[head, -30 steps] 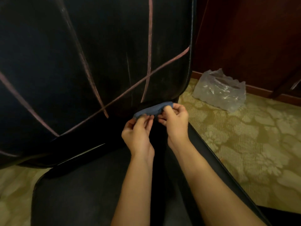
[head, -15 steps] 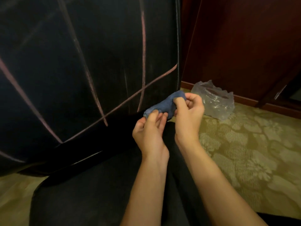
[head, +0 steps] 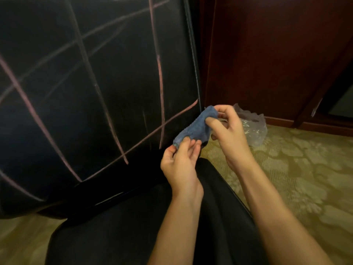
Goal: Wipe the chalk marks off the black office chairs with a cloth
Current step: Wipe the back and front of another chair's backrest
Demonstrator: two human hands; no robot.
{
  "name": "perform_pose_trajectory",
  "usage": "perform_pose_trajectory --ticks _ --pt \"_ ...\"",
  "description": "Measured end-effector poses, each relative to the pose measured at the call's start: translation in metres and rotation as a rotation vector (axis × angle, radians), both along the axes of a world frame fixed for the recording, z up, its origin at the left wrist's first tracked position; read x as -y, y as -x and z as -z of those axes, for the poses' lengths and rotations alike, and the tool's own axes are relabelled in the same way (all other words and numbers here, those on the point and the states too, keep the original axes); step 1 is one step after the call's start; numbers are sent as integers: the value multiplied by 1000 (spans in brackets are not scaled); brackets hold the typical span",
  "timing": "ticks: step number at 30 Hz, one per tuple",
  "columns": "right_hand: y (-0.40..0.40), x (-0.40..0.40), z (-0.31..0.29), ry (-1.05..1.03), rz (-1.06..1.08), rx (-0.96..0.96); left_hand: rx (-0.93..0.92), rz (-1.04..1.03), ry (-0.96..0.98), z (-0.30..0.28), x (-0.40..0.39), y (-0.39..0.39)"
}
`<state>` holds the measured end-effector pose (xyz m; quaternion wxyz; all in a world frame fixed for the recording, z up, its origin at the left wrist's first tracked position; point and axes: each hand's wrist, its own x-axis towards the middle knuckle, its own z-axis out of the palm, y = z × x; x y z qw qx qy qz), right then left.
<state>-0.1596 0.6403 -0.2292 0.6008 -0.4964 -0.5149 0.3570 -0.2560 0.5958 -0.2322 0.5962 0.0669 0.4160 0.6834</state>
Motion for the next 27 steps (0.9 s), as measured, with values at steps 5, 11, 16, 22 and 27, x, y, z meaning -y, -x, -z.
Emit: perform_pose_trajectory --ticks 5,11,16,22,27 --pt "-18 5 -5 24 -60 77 -6 23 0 -1 2 -8" --pt "-13 15 -1 39 5 114 -23 111 20 -7 6 -7" --pt "-18 31 0 -91 216 263 -120 201 -35 -18 11 2" --pt "-28 34 -24 -168 249 291 -332 102 -154 -33 10 -17" --pt "-46 23 -89 -251 277 313 -702 -21 -380 -72 5 -31"
